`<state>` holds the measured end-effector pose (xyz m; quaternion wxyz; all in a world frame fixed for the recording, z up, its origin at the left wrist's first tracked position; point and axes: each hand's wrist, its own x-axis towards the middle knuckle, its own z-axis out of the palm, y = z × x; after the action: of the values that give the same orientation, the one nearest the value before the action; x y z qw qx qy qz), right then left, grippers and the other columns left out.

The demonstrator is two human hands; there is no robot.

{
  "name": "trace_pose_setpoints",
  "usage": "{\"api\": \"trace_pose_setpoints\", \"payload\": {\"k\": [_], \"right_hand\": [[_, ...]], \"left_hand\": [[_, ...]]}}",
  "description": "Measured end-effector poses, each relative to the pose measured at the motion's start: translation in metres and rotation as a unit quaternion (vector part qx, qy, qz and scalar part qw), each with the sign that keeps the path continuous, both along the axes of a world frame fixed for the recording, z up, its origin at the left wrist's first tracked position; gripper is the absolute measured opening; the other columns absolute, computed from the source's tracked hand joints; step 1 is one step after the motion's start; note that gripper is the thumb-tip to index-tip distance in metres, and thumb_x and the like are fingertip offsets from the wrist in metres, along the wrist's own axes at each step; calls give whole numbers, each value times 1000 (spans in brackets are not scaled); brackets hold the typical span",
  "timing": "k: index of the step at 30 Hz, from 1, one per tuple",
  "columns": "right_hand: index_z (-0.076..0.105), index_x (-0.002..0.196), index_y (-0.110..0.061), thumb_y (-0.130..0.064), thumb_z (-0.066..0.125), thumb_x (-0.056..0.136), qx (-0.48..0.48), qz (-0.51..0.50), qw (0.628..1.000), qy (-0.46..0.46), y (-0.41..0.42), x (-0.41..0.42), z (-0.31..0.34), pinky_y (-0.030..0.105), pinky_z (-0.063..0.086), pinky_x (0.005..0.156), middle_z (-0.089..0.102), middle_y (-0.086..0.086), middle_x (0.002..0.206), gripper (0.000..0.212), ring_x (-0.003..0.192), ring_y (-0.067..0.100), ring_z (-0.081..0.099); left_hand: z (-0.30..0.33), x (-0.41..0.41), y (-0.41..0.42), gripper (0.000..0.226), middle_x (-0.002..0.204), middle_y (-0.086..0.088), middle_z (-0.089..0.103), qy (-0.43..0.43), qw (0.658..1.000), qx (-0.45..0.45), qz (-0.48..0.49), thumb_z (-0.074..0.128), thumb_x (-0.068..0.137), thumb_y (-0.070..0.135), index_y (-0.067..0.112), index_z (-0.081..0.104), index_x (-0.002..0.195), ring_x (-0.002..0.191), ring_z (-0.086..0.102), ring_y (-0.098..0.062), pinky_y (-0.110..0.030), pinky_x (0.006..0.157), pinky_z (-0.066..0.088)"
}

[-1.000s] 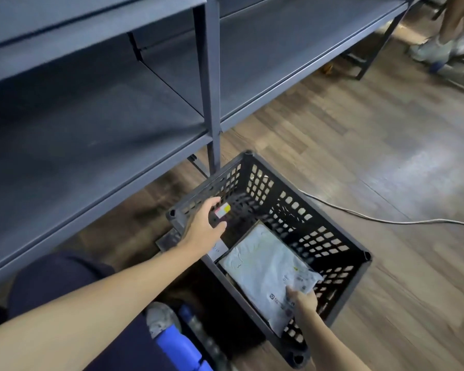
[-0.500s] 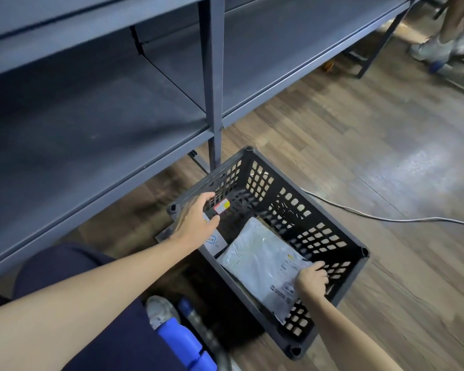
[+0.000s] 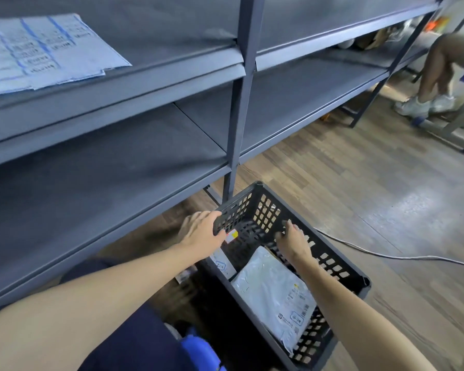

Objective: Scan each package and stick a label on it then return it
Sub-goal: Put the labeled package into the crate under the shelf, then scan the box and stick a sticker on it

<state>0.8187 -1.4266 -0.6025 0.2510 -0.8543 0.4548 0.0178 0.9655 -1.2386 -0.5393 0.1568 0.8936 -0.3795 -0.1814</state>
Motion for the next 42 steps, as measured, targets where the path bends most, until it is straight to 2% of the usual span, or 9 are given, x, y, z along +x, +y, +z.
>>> {"api": "trace_pose_setpoints", "payload": {"k": [7,12,14,18,26,30,33,36,42], "right_hand": [[43,140,-7,-21,45,94,-92,28,988,-124,10,79,139,37,39,103,52,13,138,48,125,28,49],[48,133,-11,-24,43,93,-150,64,959,-233,42,126,249,36,43,86,55,11,131,42,112,32,55],[46,136,-13,-28,42,93,-164,100,949,-248,62,145,286,36,41,83,53,10,133,45,114,33,53],[41,138,-8,-32,44,95,-192,201,936,-215,116,185,333,39,36,98,51,12,137,50,125,33,44],[42,137,-6,-35,42,96,-220,366,882,-197,250,259,375,39,29,105,49,14,140,51,131,30,41],[50,126,-8,-34,44,94,-216,440,835,-250,339,281,382,39,31,101,54,12,133,42,127,29,45],[43,137,-7,-34,43,96,-195,511,795,-262,406,287,382,41,27,108,50,11,139,49,132,28,40],[33,145,-7,-35,40,97,-168,571,763,-252,464,285,374,42,21,113,42,9,146,56,137,27,34],[44,134,-5,-29,41,97,-134,649,704,-255,551,266,360,38,29,107,50,12,138,45,128,29,42]], "left_hand": [[99,21,-3,46,142,1,48,-75,994,-72,-35,47,94,37,23,45,137,132,40,-22,-35,108,28],[182,45,27,47,145,1,47,-169,975,-142,-23,46,94,35,21,44,140,132,41,-20,-34,110,27],[213,60,47,46,143,2,48,-211,965,-158,2,46,94,35,20,46,138,131,42,-19,-33,109,27],[260,94,100,43,138,-1,54,-277,944,-162,77,46,93,34,18,52,133,128,45,-22,-31,106,24],[297,139,243,38,126,-6,62,-348,892,-92,272,42,93,36,16,62,119,122,48,-24,-35,106,25],[295,140,324,47,143,-3,50,-334,870,-58,358,37,96,37,15,51,136,139,32,-21,-34,115,10],[294,132,378,51,147,-4,44,-328,847,-33,417,33,98,39,14,46,140,142,27,-20,-34,117,6],[293,114,428,51,147,-5,44,-317,821,-24,474,34,97,38,13,45,140,141,28,-21,-35,118,8],[284,62,515,50,146,-8,45,-303,761,-4,574,37,97,38,13,45,139,137,36,-24,-37,115,18]]}}
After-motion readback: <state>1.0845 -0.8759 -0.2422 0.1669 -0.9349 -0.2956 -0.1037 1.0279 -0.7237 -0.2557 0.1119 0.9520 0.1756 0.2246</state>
